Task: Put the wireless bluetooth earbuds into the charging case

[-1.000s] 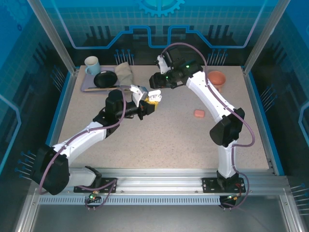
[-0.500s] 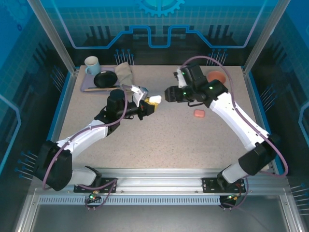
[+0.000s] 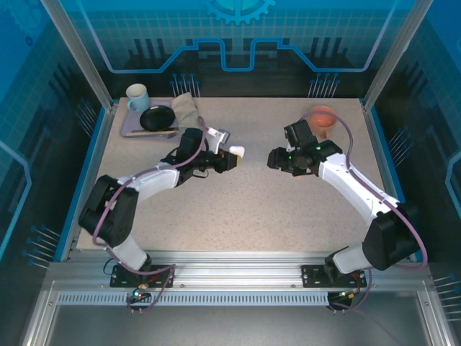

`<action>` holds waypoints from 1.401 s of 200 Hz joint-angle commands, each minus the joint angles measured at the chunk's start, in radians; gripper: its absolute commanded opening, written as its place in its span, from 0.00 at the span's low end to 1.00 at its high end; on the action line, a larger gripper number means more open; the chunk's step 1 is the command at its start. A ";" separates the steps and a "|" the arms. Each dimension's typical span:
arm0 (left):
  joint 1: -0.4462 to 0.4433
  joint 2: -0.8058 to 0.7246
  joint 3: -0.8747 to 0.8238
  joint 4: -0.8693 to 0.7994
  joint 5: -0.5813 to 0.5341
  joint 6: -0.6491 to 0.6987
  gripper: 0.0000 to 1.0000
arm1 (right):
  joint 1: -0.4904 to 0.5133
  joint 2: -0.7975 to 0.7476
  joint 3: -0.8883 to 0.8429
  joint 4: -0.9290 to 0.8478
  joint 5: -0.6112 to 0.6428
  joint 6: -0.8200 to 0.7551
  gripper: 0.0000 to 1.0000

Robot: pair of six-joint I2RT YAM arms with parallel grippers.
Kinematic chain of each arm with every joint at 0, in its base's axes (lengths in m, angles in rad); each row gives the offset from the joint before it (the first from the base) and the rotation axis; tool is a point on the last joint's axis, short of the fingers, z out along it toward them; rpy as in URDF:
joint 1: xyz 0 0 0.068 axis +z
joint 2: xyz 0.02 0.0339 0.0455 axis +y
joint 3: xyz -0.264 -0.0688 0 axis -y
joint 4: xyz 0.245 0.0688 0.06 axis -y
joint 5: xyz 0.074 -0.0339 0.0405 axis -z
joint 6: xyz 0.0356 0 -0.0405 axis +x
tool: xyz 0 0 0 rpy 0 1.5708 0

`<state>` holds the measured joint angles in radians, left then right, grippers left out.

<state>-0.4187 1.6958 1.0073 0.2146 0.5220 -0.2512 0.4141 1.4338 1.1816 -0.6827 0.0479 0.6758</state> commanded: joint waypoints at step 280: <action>0.130 0.102 0.398 -0.830 -0.193 -0.143 0.99 | -0.043 -0.169 -0.004 -0.045 0.156 0.007 1.00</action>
<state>-0.3214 1.9751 1.4105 -0.5037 0.4450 -0.4805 0.4042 1.3205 1.1328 -0.6823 0.1505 0.7143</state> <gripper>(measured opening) 0.987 0.997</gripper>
